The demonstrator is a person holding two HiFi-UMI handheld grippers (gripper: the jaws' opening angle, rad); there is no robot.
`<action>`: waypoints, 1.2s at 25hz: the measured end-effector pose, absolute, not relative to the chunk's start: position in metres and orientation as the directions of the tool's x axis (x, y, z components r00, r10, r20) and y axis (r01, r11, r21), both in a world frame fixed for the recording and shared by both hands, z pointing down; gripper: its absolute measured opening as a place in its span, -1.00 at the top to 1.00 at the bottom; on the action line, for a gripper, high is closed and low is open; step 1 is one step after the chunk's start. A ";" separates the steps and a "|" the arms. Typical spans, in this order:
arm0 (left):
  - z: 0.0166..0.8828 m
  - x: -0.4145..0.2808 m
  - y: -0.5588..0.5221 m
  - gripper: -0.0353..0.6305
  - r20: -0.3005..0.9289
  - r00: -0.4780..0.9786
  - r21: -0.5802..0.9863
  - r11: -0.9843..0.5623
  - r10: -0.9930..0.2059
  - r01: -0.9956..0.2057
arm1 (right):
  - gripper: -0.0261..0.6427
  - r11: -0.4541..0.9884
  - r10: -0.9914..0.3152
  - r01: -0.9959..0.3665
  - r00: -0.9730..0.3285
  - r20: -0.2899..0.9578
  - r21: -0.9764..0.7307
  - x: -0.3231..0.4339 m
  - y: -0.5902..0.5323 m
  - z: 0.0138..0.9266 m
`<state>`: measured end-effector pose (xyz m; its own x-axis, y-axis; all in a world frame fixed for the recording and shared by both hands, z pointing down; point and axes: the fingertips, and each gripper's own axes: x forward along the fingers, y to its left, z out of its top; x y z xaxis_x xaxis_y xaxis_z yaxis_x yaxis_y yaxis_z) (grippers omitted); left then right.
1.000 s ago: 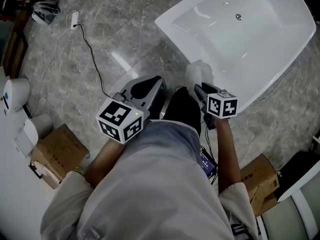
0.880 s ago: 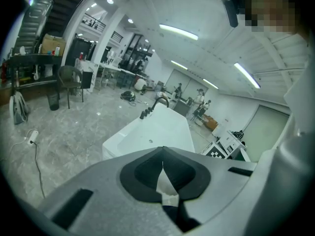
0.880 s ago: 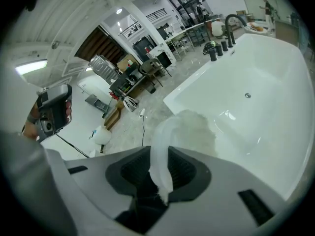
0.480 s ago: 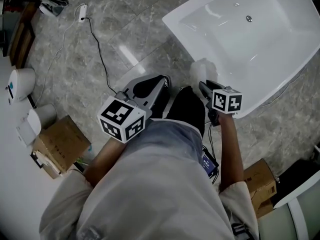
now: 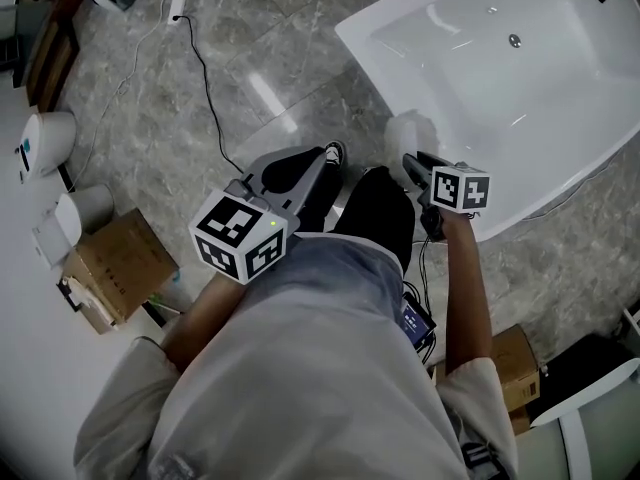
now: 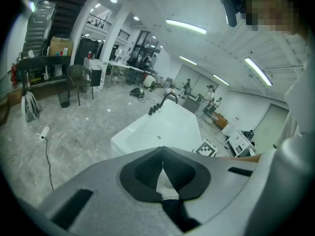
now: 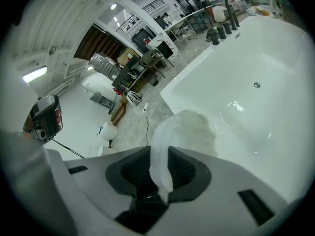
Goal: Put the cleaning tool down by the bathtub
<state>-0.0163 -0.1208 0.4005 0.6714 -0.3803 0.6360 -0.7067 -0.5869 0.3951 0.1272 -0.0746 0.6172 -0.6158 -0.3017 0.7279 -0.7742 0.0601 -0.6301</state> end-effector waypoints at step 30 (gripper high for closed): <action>0.418 0.001 -0.099 0.88 0.702 0.619 0.361 -0.573 -0.352 -0.736 | 0.61 0.157 -0.231 -0.729 -0.683 0.693 -0.666 0.145 -0.084 0.670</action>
<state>0.0009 -0.0987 0.4182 0.6186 -0.3524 0.7022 -0.7361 -0.5726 0.3611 0.1452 -0.0845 0.6700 -0.6828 -0.2313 0.6930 -0.7292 0.1573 -0.6660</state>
